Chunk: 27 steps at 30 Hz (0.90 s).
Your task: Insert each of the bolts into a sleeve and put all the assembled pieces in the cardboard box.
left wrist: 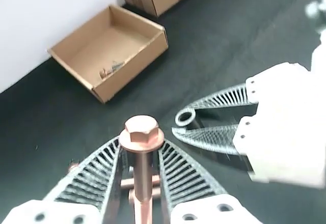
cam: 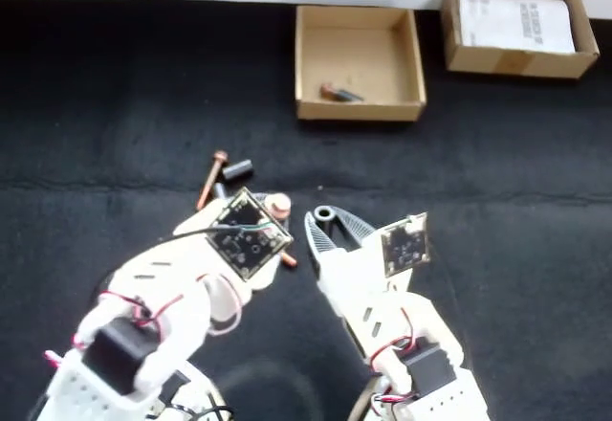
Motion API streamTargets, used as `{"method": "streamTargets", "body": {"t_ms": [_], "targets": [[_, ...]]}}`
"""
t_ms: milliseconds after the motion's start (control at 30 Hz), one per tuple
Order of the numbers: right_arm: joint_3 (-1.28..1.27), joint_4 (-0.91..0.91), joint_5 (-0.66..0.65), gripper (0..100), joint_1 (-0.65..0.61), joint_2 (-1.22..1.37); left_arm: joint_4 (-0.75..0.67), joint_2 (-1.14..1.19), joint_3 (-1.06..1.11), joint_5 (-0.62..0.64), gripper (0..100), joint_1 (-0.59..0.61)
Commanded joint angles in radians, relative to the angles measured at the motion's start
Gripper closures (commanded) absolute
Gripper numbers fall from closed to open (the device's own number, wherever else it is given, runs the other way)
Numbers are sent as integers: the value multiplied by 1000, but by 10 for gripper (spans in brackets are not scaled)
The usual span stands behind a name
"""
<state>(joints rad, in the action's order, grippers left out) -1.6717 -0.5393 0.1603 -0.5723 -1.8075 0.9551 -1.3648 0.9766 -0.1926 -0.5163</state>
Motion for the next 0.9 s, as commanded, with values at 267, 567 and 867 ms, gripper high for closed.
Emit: {"method": "streamTargets", "body": {"t_ms": [267, 567, 867], "targets": [[-133, 122, 6, 991, 119, -25, -425, -15, 206, 235, 991, 4], [-133, 171, 6, 991, 127, -25, -428, 214, 64, 631, 991, 33], [-133, 171, 6, 991, 127, -25, -427, 512, -343, 635, 991, 44]]}}
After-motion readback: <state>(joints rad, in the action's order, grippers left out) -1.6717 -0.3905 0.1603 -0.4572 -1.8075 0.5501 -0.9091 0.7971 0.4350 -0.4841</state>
